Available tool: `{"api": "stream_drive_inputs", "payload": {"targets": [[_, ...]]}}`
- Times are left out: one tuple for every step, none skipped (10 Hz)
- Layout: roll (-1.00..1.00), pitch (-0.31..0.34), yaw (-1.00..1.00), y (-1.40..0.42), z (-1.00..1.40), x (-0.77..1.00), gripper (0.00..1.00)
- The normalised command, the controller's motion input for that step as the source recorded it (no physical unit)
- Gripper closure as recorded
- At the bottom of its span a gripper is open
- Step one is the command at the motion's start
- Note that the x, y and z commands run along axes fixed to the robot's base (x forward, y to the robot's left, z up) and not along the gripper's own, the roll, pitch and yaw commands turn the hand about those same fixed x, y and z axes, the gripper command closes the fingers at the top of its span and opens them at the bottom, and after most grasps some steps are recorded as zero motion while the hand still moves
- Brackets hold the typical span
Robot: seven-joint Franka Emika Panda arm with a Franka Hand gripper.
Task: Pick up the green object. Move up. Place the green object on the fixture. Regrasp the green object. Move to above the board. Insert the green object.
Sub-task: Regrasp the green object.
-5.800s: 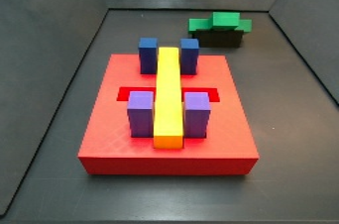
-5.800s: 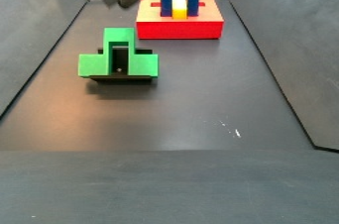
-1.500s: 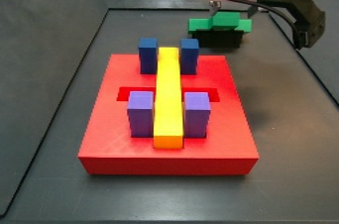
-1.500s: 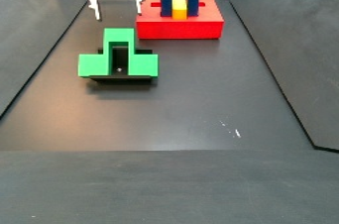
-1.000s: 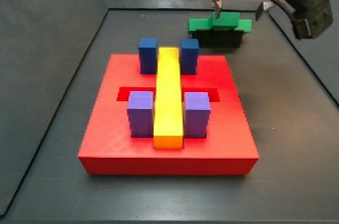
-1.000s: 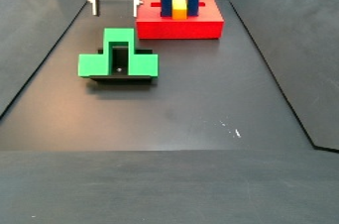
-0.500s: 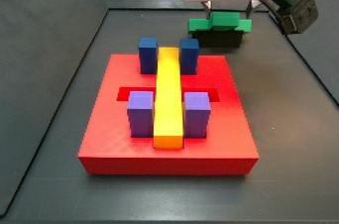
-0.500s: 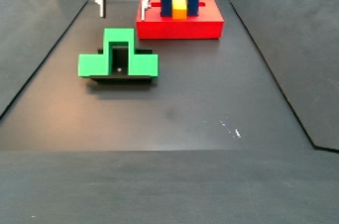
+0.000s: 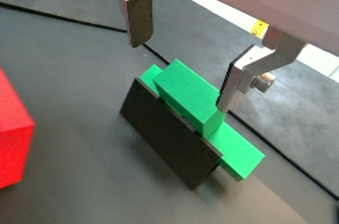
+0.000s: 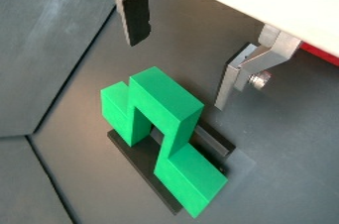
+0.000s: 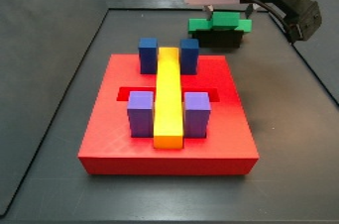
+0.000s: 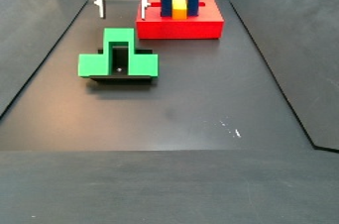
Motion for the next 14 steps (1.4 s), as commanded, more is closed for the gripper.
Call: {"api": "stream_drive_inputs", "payload": {"targets": [[0.36, 0.0, 0.23, -0.12, -0.2, 0.0, 0.0], [0.23, 0.0, 0.0, -0.08, -0.07, -0.04, 0.0], [0.01, 0.0, 0.0, 0.0, 0.0, 0.0, 0.0], [0.08, 0.0, -0.12, 0.08, -0.15, 0.0, 0.0], [0.11, 0.0, 0.01, 0.26, 0.0, 0.27, 0.0], [0.55, 0.149, 0.19, 0.2, 0.06, 0.23, 0.0], [0.81, 0.291, 0.26, 0.13, 0.21, 0.14, 0.0], [0.85, 0.343, 0.23, 0.03, 0.23, 0.17, 0.0], [0.72, 0.34, 0.11, 0.0, 0.16, 0.22, 0.0], [0.13, 0.146, 0.0, -0.11, 0.01, 0.16, 0.0], [0.0, 0.0, 0.0, 0.0, 0.0, 0.09, 0.0], [-0.13, 0.0, 0.0, -0.1, -0.01, 0.28, 0.0], [-0.12, 0.0, 0.0, -0.09, 0.0, 0.48, 0.0], [-0.06, 0.0, 0.0, -0.04, 0.0, 0.48, 0.0]]}}
